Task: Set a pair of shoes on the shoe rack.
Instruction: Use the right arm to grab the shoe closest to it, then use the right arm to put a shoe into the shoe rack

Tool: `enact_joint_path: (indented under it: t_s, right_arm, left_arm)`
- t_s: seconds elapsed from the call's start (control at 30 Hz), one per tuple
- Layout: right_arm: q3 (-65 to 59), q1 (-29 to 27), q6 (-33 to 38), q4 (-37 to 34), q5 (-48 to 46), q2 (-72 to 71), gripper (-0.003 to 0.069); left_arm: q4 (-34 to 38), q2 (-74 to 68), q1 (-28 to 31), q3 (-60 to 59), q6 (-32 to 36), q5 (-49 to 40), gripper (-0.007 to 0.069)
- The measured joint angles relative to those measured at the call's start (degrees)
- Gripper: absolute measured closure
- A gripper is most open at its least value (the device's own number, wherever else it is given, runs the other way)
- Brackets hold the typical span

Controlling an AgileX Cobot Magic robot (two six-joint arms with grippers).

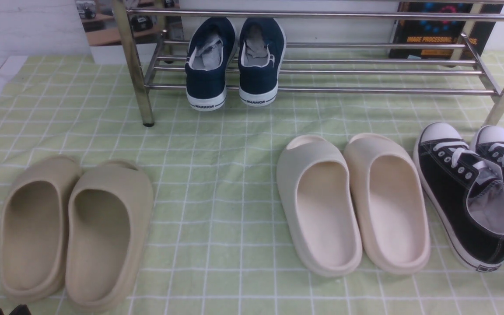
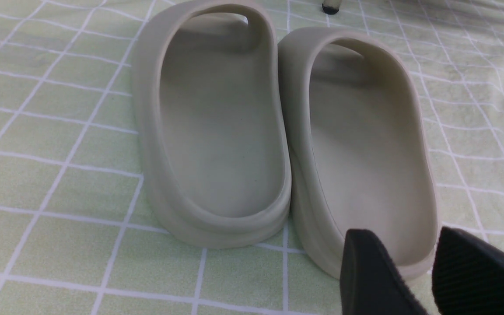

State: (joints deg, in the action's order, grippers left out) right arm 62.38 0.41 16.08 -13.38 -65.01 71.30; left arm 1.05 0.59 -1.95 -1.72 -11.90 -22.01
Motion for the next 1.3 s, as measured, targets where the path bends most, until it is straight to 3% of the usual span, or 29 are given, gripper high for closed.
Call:
enact_joint_path:
  t_s: [0.23, 0.47, 0.6, 0.67, 0.73, 0.9, 0.93, 0.97, 1.3]
  right_arm:
    - [0.2, 8.1, -8.5, 11.2, 2.6, 9.4, 0.0571]
    - [0.3, 9.0, -13.4, 15.4, 9.8, 20.0, 0.0258]
    - [0.4, 9.1, -13.5, 14.8, 13.6, 23.6, 0.0200]
    - [0.5, 9.2, -13.7, 14.3, 14.4, 25.4, 0.0207]
    - [0.7, 9.2, -13.8, 13.7, 14.7, 27.6, 0.0269]
    - [0.7, 9.3, -13.9, 12.5, 14.4, 27.6, 0.0572]
    - [0.7, 9.3, -13.9, 12.5, 14.4, 27.5, 0.0572]
    - [0.7, 9.3, -13.9, 11.9, 14.0, 26.4, 0.0635]
    - [6.0, 9.3, -9.6, 8.1, 2.7, 14.2, 0.0645]
  left_arm:
    - [0.0, 0.0, 0.0, 0.0, 0.0, 0.0, 0.0386]
    - [0.0, 0.0, 0.0, 0.0, 0.0, 0.0, 0.0386]
    - [0.0, 0.0, 0.0, 0.0, 0.0, 0.0, 0.0386]
    - [0.0, 0.0, 0.0, 0.0, 0.0, 0.0, 0.0386]
    - [0.0, 0.0, 0.0, 0.0, 0.0, 0.0, 0.0386]
    - [0.0, 0.0, 0.0, 0.0, 0.0, 0.0, 0.0386]
    - [0.0, 0.0, 0.0, 0.0, 0.0, 0.0, 0.0386]
    - [0.0, 0.0, 0.0, 0.0, 0.0, 0.0, 0.0386]
    - [0.0, 0.0, 0.0, 0.0, 0.0, 0.0, 0.0386]
